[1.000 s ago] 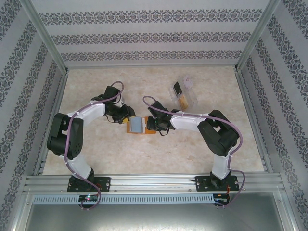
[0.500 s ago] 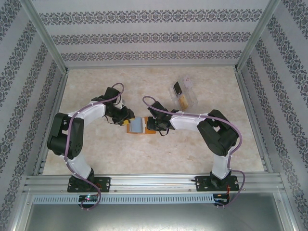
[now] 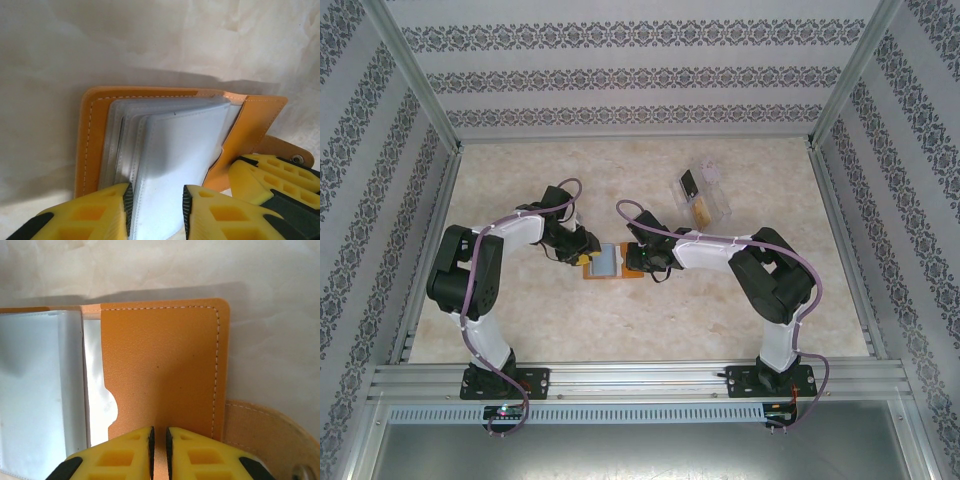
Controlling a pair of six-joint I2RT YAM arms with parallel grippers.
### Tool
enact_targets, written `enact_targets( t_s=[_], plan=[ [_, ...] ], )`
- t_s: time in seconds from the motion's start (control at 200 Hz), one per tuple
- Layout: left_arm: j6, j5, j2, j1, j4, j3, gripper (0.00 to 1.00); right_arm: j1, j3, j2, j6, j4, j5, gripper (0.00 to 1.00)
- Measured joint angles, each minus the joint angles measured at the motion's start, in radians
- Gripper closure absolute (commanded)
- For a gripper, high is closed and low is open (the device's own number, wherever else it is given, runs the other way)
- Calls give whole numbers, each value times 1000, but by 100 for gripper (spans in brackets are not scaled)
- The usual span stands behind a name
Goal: Take the credit cards out of the card holder
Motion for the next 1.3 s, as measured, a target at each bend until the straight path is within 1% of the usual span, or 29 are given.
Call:
enact_targets(
  t_s=[0.17,0.425,0.495,0.614,0.709,0.954,1.079,1.204,1.304],
  plan=[
    [11,46,0,0,10,0,74,0,8,7,0,1,0,82],
    [18,118,-1,0,45,0,74,0,14,13,0,4,-3,82],
    [18,137,-1,-1,60,0,72,0,14,13,0,4,-3,82],
    [9,164,-3,-11,85,0,63,0,14,13,0,6,-3,82],
    [-6,187,-3,-28,117,0,58,-6,8,10,4,16,-10,81],
    [-39,200,2,-86,174,5,51,-13,-47,-58,32,41,-6,80],
    [-51,198,35,-104,192,40,49,-23,-84,-111,48,56,2,80],
    [-55,196,72,-120,201,76,51,-33,-117,-151,61,68,16,81],
    [-60,182,98,-125,204,92,59,-36,-146,-183,64,79,31,82]
  ],
)
